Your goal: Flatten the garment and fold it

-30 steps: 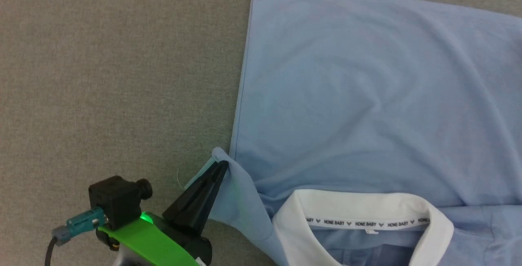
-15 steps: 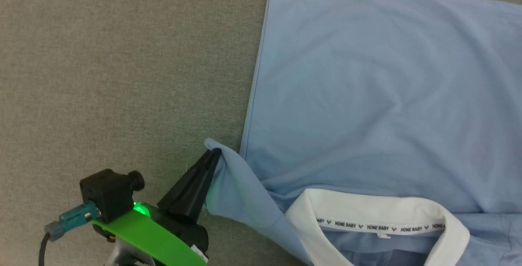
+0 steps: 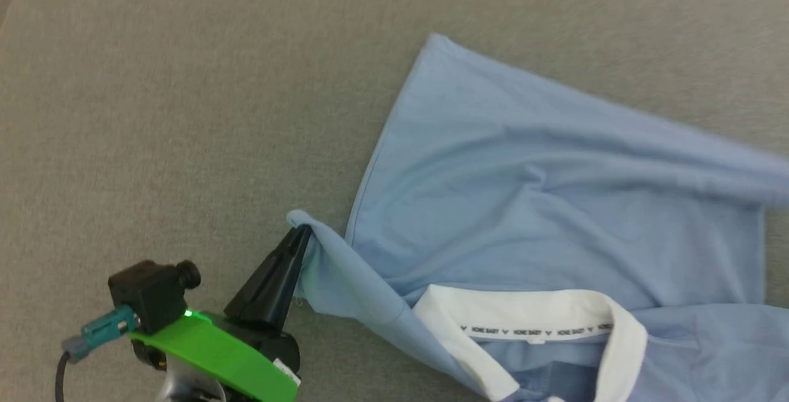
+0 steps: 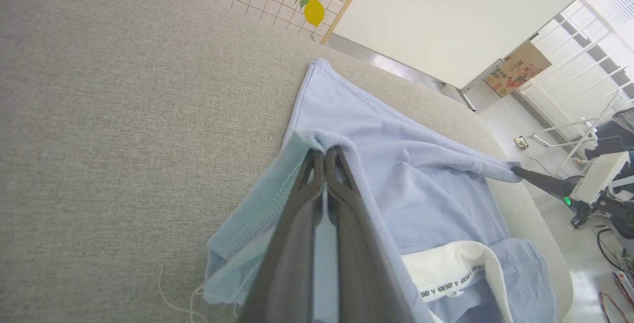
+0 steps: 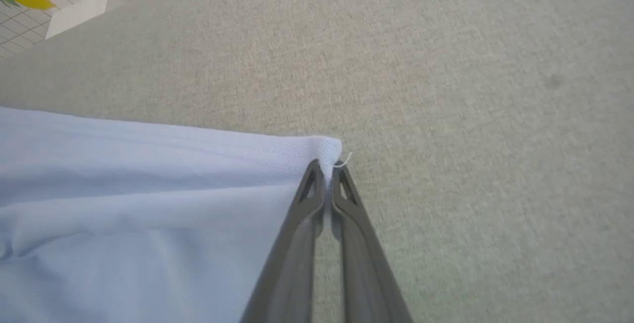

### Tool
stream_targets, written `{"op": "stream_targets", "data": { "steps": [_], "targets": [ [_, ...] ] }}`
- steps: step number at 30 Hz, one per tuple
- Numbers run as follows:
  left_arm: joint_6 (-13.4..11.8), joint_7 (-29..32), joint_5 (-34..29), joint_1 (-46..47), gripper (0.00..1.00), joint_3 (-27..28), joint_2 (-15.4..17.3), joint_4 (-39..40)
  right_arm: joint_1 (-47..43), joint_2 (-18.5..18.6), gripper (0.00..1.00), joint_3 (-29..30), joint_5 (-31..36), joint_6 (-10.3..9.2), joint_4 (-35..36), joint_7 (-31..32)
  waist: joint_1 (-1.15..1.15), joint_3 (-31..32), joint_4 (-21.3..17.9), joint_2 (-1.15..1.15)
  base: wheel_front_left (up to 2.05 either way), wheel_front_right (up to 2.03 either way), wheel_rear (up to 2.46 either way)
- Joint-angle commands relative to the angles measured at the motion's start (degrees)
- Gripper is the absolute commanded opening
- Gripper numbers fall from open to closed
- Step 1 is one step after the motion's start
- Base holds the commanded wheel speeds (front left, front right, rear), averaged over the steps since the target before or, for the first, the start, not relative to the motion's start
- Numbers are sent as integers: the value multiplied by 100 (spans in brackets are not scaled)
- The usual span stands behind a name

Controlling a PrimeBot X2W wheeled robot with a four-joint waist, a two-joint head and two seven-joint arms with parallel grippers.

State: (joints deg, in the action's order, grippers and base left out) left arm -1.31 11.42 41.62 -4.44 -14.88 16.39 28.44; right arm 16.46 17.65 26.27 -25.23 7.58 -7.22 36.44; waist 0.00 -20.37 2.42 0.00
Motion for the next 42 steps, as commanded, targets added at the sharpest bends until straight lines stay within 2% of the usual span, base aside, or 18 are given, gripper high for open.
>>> {"op": "stream_targets", "data": {
  "steps": [1, 11, 15, 19, 20, 21, 24, 29, 34, 40, 42],
  "targets": [
    [16, -54, 60, -102, 0, 35, -1, -19, -355, -125, 0, 106, -25, -9, 155, -22, 0, 586, -453, 0, 0, 0, 0],
    [3, -93, 255, -558, 0, 50, 10, -85, -2364, -1179, 0, 917, -128, -9, 989, 222, 0, 1143, -743, 0, 0, 0, 0],
    [-21, -96, 305, -707, 0, 67, 24, -49, -2787, -1375, 0, 933, -73, -9, 1036, 80, 0, 1263, -781, 0, 0, 0, 0],
    [-60, -60, 310, -795, 0, 70, 58, 1, -2792, -1448, 0, 809, -74, -9, 760, -123, 0, 1356, -805, 0, 0, 0, 0],
    [-70, -41, 287, -803, 0, 65, 80, 9, -2770, -1454, 43, 763, -65, -9, 718, -187, 0, 1368, -805, 0, 0, 0, 0],
    [-88, -15, 253, -809, 0, 57, 107, 17, -2729, -1459, 100, 731, -62, -9, 678, -270, 0, 1379, -803, 0, 0, 0, 0],
    [-124, 42, 162, -794, 0, 8, 147, 27, -2654, -1398, 100, 548, -22, -9, 766, -330, 0, 1390, -754, 0, 0, 0, 0],
    [-119, 137, -6, -621, 0, -157, 170, 82, -2285, -719, 100, 126, -57, -9, 1573, -251, 0, 1184, -596, 0, 0, 0, 0],
    [-47, 196, -158, -317, 0, -378, 122, 82, -1374, -107, 100, -562, -171, -9, 2260, 311, 0, 897, -383, 0, 0, 0, 0],
    [106, 245, -295, 113, 0, -654, 24, 33, -50, 351, 100, -1698, -85, -9, 1701, 903, 0, 495, -80, 0, 0, 0, 0],
    [173, 261, -326, 271, 0, -757, -22, -1, 356, 307, 100, -1904, -64, -9, 1327, 949, 0, 353, 64, 0, 0, 0, 0]
  ]
}}
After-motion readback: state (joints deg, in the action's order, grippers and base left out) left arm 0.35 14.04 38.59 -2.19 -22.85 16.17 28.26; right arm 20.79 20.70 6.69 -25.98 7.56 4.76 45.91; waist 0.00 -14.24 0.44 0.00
